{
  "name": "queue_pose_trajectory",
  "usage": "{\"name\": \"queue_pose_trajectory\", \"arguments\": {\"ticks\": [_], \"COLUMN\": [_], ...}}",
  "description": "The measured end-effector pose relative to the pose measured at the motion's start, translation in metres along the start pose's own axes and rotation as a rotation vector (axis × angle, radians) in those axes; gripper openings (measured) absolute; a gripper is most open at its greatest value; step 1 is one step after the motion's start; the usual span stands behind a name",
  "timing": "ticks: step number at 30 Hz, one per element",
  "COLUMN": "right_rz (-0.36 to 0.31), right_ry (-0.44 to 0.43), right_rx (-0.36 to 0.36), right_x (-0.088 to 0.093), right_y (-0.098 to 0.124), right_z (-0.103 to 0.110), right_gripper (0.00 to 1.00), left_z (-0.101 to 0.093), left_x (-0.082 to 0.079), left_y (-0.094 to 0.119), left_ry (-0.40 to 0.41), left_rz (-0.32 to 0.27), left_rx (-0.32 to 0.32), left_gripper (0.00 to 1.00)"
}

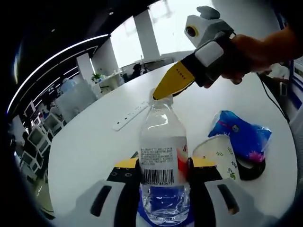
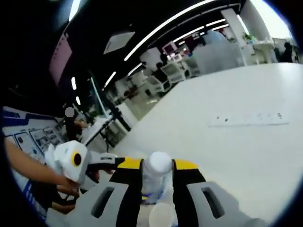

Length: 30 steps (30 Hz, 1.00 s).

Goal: Arrange the tabletop items into an orderly group along one side of the table until the central work area is clear of visible clutter.

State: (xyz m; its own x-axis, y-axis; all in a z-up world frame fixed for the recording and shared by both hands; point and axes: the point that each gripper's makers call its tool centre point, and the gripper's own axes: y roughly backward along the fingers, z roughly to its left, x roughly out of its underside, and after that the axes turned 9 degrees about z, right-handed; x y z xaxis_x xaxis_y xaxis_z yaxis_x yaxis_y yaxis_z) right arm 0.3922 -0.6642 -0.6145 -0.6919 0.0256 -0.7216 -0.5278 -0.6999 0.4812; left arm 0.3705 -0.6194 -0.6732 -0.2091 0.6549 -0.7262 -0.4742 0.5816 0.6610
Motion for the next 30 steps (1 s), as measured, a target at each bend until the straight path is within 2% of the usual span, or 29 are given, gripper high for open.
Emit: {"name": "queue_pose_trajectory", "arguments": {"ticks": [5, 25, 30], "right_rz": [-0.008, 0.039, 0.051], "right_ry": [0.020, 0.165, 0.188], "right_rx": [-0.010, -0.006, -0.008], "right_x": [-0.003, -0.004, -0.001], "right_y": [0.002, -0.001, -0.003], "right_z": [0.010, 0.047, 0.056], "right_gripper": [0.18, 0.18, 0.18], "left_z": [0.002, 0.004, 0.005], "left_x": [0.001, 0.010, 0.014], "left_y": [0.005, 0.022, 0.028], "left_ry": [0.009, 0.030, 0.043], "left_rz": [-0.006, 0.005, 0.027], "left_rx": [-0.005, 0.002, 0.006], "left_gripper": [0.39, 0.39, 0.39]}}
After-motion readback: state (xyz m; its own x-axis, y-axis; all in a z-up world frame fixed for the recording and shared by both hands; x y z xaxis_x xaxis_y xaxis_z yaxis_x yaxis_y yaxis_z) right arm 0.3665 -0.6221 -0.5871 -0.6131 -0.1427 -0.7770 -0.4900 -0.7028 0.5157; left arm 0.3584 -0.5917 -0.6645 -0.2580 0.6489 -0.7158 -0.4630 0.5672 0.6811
